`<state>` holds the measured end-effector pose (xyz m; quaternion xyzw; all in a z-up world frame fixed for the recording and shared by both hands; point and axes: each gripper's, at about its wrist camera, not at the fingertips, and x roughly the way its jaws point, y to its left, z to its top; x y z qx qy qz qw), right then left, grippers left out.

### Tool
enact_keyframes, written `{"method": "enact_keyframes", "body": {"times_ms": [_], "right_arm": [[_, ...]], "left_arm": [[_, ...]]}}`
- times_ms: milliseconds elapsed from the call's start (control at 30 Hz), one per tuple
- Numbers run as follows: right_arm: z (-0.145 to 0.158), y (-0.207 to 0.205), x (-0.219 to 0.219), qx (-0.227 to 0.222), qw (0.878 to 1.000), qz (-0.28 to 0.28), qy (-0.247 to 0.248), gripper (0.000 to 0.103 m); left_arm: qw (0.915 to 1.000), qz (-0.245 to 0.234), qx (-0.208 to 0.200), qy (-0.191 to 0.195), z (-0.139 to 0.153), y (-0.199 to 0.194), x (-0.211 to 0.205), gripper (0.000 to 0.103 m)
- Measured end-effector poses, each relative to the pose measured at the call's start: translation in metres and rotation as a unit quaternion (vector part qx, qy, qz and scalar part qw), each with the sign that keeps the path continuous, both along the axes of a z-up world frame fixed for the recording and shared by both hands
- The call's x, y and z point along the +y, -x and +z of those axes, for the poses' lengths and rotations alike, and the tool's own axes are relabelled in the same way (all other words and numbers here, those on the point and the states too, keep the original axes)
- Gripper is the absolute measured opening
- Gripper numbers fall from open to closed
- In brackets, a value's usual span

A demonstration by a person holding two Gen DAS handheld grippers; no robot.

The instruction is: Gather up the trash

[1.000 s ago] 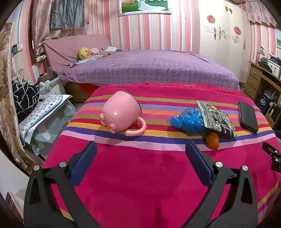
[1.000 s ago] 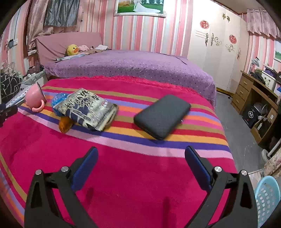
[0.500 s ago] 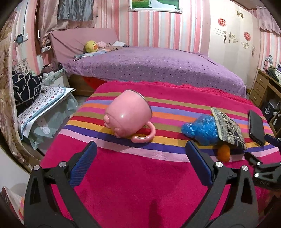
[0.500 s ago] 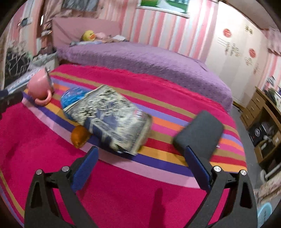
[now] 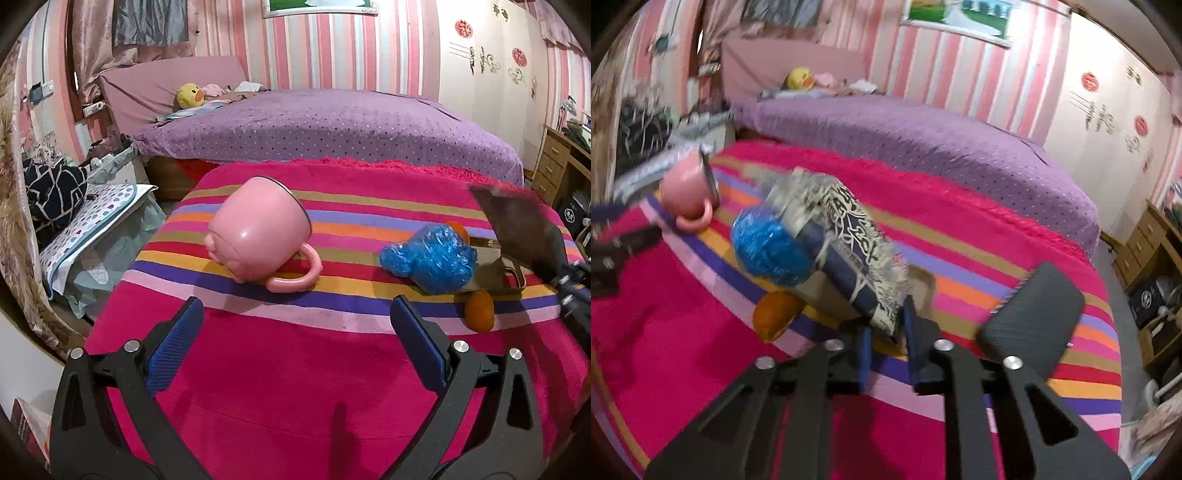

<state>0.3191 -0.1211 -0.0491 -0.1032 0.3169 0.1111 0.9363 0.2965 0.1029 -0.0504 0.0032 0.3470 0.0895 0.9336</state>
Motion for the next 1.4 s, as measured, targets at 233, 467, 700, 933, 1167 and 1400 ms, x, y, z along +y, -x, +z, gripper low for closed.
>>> {"method": "enact_keyframes", "body": {"times_ms": [233,467,700,933,1167,1400], "right_arm": [[0.027,0.028,-0.052,-0.023,0.999,-0.028,-0.012,0.009],[0.023,0.033,-0.094,-0.001,0.998,-0.053,-0.029,0.009],[0.005,0.027,-0.105,0.009,0.997,-0.065,-0.031,0.019],[-0.008,0.021,-0.114,0.008,0.996,-0.079,-0.030,0.065],[-0.013,0.011,-0.114,0.015,0.996,-0.080,-0.044,0.065],[-0.011,0.010,-0.086,0.013,0.997,-0.065,-0.040,0.066]], "left_arm": [[0.9997,-0.008,0.004,0.021,0.001,-0.003,-0.018,0.097],[0.9990,-0.042,0.008,0.011,-0.003,-0.004,-0.057,0.097],[0.9967,-0.080,0.010,0.012,-0.012,-0.009,-0.092,0.097],[0.9935,-0.103,0.045,0.020,-0.029,-0.026,-0.111,0.095],[0.9851,-0.149,0.077,0.035,-0.040,-0.036,-0.122,0.046],[0.9816,-0.173,0.070,0.039,-0.035,-0.024,-0.114,0.021]]}}
